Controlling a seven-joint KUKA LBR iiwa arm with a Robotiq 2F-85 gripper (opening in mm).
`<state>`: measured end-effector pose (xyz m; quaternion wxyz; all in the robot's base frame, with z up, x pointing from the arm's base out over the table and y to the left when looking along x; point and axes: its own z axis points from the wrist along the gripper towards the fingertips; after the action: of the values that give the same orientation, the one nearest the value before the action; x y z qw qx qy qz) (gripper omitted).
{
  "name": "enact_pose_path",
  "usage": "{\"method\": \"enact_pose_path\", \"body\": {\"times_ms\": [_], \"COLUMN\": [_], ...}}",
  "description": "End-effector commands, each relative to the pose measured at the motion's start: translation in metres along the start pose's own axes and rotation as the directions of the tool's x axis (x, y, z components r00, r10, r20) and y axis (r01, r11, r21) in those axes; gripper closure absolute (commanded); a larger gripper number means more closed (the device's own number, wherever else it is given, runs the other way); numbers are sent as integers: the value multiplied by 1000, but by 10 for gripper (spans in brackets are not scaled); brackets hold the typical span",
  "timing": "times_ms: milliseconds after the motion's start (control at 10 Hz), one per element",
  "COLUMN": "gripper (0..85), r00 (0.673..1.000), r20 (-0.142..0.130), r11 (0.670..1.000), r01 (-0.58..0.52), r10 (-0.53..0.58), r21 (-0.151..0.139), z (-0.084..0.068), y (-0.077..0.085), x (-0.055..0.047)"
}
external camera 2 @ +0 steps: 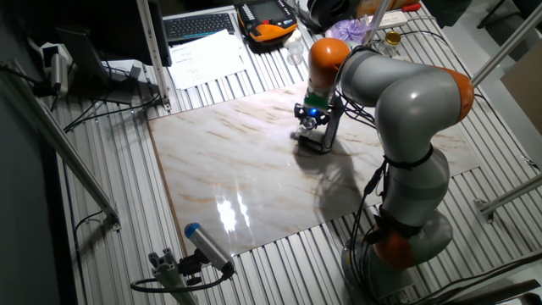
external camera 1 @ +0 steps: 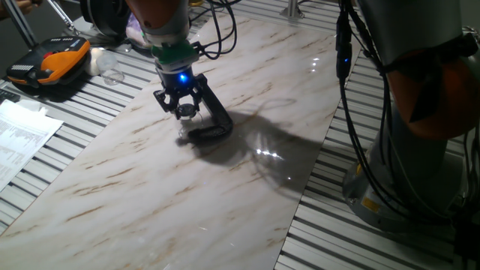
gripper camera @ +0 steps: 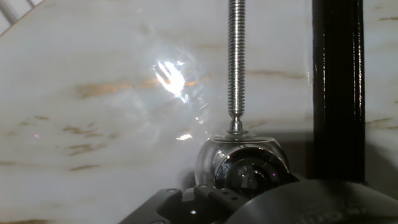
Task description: Screw the lid onto the jar
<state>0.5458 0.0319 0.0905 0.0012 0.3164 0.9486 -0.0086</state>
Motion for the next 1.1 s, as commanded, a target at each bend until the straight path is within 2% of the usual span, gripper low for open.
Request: {"method": "enact_pose_path", "body": {"times_ms": [0,400,800,1000], "gripper": [340,340,340,340], "r00": [1000,995,985,975], "r20": [2,3,17,11], "r11": [1000,995,985,975], "r01": [-20,-102,-173,-222], "r10": [20,102,173,222], "r21": [2,-7,15,6], "z": [0,1,1,2], "y": [0,0,0,0], "x": [0,0,0,0]}}
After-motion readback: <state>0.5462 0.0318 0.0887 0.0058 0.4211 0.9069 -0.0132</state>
